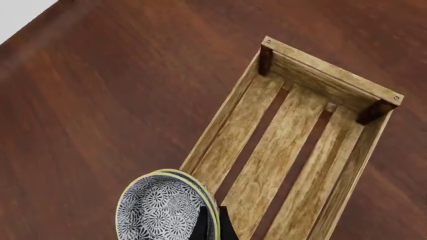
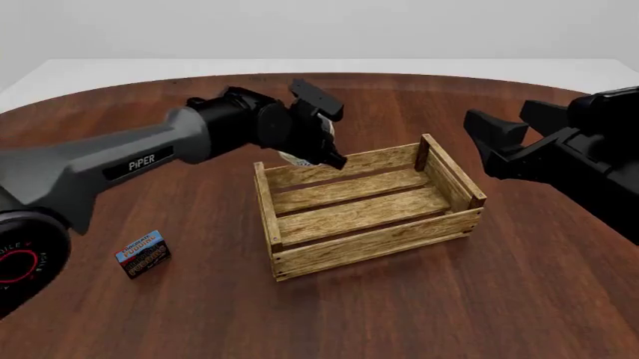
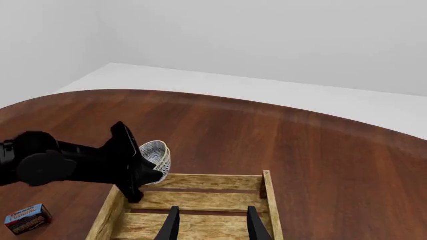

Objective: Stack the right bowl on the left bowl and place them in the tray.

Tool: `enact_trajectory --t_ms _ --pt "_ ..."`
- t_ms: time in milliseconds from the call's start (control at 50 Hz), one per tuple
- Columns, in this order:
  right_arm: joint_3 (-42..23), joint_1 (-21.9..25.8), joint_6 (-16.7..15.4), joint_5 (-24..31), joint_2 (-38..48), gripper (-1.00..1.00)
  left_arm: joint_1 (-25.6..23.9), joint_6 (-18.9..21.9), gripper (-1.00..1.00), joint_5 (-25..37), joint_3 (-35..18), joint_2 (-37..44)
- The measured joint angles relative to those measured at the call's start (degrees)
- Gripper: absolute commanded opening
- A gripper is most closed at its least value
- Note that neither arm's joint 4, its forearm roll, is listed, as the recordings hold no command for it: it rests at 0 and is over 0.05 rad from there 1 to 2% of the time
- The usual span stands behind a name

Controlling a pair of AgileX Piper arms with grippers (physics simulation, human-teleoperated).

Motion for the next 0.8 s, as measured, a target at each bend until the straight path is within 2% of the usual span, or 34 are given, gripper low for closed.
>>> enact_trajectory --t_ms 360,800 --pt "-0.11 -0.22 0.11 0.08 0.04 1.0 -3.12 1.03 -1.0 2.84 -7.33 8.08" --pt "-0.21 -0.36 0.23 0.15 0.09 1.0 -5.63 2.73 -1.0 5.74 -13.58 15.67"
